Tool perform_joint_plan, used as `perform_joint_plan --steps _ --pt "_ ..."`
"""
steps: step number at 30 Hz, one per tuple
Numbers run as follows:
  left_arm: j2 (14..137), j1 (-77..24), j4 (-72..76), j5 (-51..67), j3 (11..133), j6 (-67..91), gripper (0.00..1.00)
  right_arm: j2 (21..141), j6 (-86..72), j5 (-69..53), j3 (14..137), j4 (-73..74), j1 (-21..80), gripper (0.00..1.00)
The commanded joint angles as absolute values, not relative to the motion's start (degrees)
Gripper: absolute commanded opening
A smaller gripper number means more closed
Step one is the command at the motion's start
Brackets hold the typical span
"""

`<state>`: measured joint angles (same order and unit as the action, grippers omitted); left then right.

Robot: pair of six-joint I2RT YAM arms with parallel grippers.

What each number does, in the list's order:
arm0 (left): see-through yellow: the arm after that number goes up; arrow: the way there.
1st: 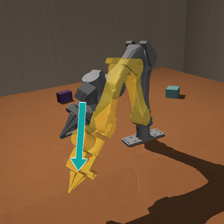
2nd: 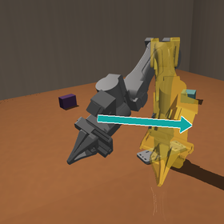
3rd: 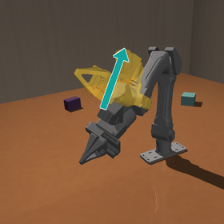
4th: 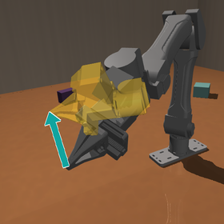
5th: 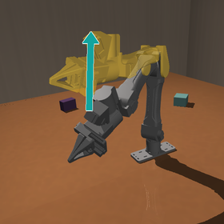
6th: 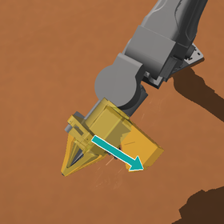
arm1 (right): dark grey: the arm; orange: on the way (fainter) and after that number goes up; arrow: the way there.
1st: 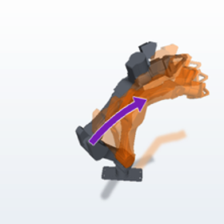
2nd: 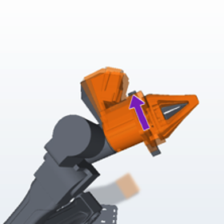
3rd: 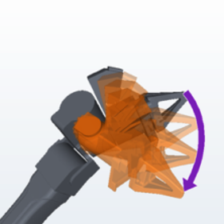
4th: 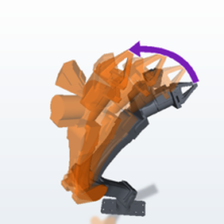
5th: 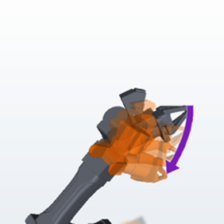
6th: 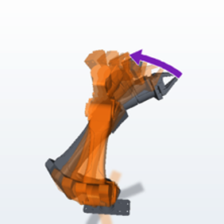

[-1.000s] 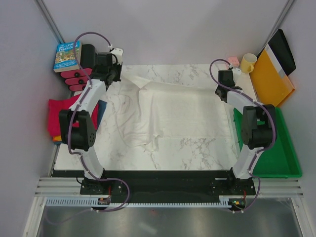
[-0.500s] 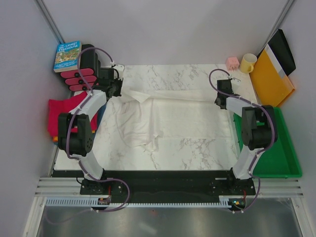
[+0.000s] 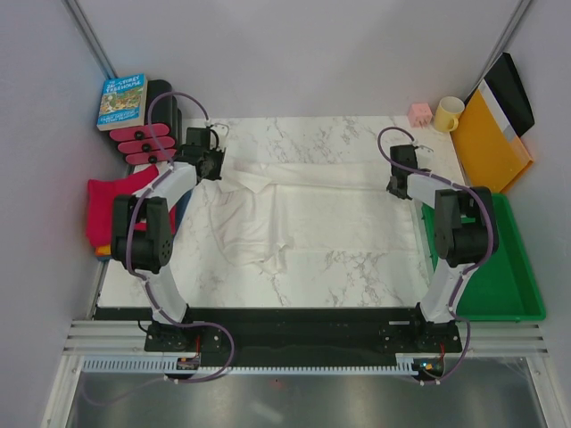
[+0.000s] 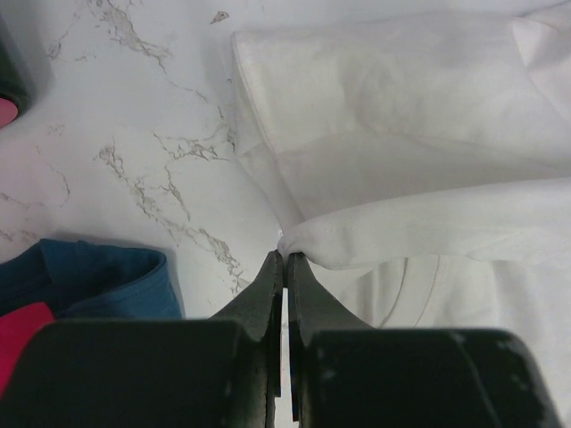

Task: Fold and stack the t-shirts
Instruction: Fold the flattened tshirt in 1/3 of the way

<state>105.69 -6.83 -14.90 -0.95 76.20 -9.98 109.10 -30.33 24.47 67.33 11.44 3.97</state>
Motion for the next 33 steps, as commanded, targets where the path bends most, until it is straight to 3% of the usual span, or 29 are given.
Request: perform_joint_plan --steps 1,4,6,9,10,11,13,16,18,20,21,22,24,27,33 --pt "107.5 -6.6 -17.0 -0.3 80.2 -11.0 0.02 108.5 -32.0 25.6 69.3 15.1 4.0 0.0" --pt "107.6 -6.6 -17.5 -0.3 79.8 -11.1 0.04 108.7 -32.1 26.8 69.7 17.3 4.0 0.0" --pt "107.2 -6.6 -17.4 -0.3 79.7 -11.2 0.11 108.1 -32.3 27.0 69.4 17.7 4.0 0.0" --pt "105.5 -6.6 -16.3 -0.4 80.2 -11.0 0.53 103.7 -32.2 25.9 66.6 12.4 4.7 0.33" --pt "104.6 -6.5 -15.5 -0.4 80.2 -10.6 0.76 102.1 -31.9 25.2 65.6 10.6 4.8 0.56" --pt "103.0 -6.5 -14.8 -0.4 80.4 -10.6 0.86 99.6 -31.7 24.7 65.0 8.1 5.0 0.66" --pt "102.5 -6.5 -15.1 -0.3 83.4 -9.7 0.99 98.4 -31.0 24.3 66.4 8.1 5.6 0.85" --pt "103.8 -6.6 -17.9 2.1 90.2 -8.3 0.99 98.7 -29.7 23.6 72.0 10.4 6.5 0.91" --pt "106.6 -6.9 -19.1 4.7 94.7 -7.8 0.96 100.9 -29.4 20.8 75.8 11.0 6.5 0.89" --pt "109.1 -8.2 -20.4 4.8 97.3 -8.0 0.89 104.8 -29.4 19.6 79.9 12.6 6.5 0.69" --pt "112.2 -9.3 -20.9 4.6 99.6 -8.5 0.84 106.4 -29.4 19.3 81.5 13.2 6.5 0.41" --pt "113.8 -9.8 -22.0 4.7 100.9 -8.9 0.69 109.6 -29.6 19.2 84.7 14.9 6.5 0.26" --pt "118.1 -11.4 -22.7 3.6 103.7 -9.7 0.54 112.1 -30.0 18.8 87.1 15.8 6.6 0.0" --pt "121.5 -12.1 -23.7 4.1 106.3 -9.1 0.49 115.4 -30.1 17.6 89.7 15.6 6.7 0.0" --pt "128.1 -13.0 -26.2 4.7 111.0 -8.6 0.49 121.9 -30.8 17.0 94.3 17.5 6.9 0.0"
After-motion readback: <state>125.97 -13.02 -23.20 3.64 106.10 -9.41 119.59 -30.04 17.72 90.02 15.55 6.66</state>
